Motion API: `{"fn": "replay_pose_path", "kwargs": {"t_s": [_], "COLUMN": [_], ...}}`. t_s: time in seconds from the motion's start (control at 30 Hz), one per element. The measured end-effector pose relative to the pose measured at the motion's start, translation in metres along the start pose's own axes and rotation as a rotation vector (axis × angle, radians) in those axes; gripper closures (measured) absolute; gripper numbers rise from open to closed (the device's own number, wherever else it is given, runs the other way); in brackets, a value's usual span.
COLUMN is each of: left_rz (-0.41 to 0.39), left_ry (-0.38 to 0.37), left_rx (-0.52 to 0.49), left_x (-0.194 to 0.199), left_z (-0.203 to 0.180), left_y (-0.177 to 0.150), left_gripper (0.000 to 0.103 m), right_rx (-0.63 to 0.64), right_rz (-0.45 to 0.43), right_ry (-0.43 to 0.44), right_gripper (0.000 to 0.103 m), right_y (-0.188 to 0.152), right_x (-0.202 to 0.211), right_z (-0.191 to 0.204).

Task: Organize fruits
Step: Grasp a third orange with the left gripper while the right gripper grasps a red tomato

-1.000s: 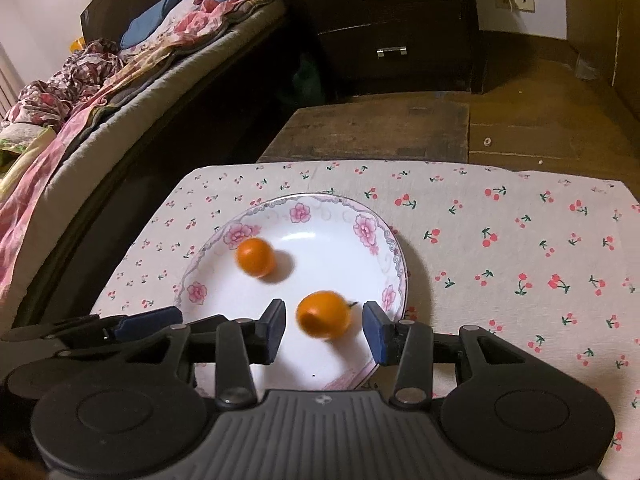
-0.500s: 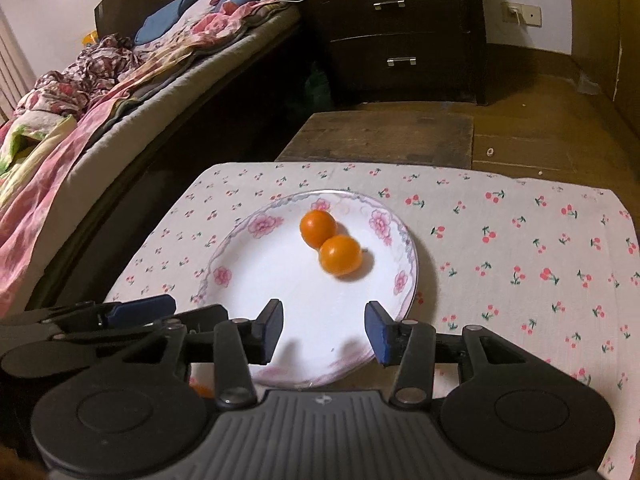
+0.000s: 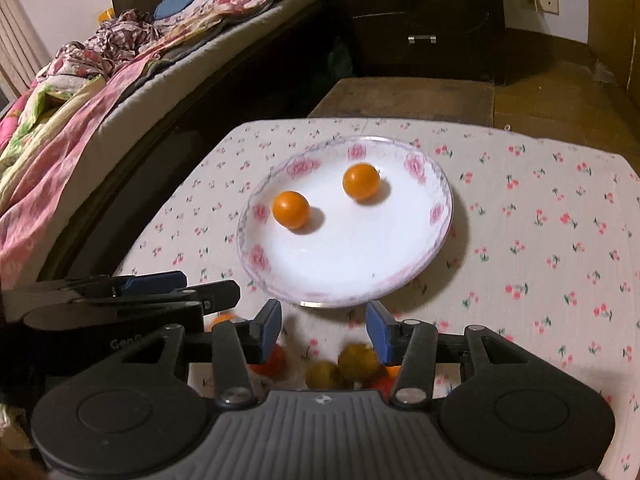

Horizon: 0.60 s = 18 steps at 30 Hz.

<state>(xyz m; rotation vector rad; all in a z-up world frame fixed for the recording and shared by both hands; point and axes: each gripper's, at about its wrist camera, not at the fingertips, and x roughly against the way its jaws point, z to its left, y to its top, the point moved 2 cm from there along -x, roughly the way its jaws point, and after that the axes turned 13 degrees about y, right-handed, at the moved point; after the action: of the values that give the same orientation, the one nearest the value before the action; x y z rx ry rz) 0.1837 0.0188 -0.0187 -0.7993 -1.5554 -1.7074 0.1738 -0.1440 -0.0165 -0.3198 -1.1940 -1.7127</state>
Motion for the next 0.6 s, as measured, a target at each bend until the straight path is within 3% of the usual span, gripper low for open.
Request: {"fn": "replay_pose_path", "kwargs": {"t_s": [0.33,0.6], "left_rz": [0.024,0.031], "left_ry": [-0.010,-0.025], "left_rx": [-0.031,0.004], "left_x": [-0.003,-0.002], "left_z": [0.005,0.015], "left_y": [-0.014,-0.014], "left_gripper": [0.042,0.041], "right_rx": [0.029,0.150], "right_rz": [0.051,0.076], "right_ry": [0.041,0.063], "right_gripper": [0.056,0.057], "right_y": [-0.030,-0.046], "right_x": [0.005,-0.005], "right_z": [0.019,0.040]}}
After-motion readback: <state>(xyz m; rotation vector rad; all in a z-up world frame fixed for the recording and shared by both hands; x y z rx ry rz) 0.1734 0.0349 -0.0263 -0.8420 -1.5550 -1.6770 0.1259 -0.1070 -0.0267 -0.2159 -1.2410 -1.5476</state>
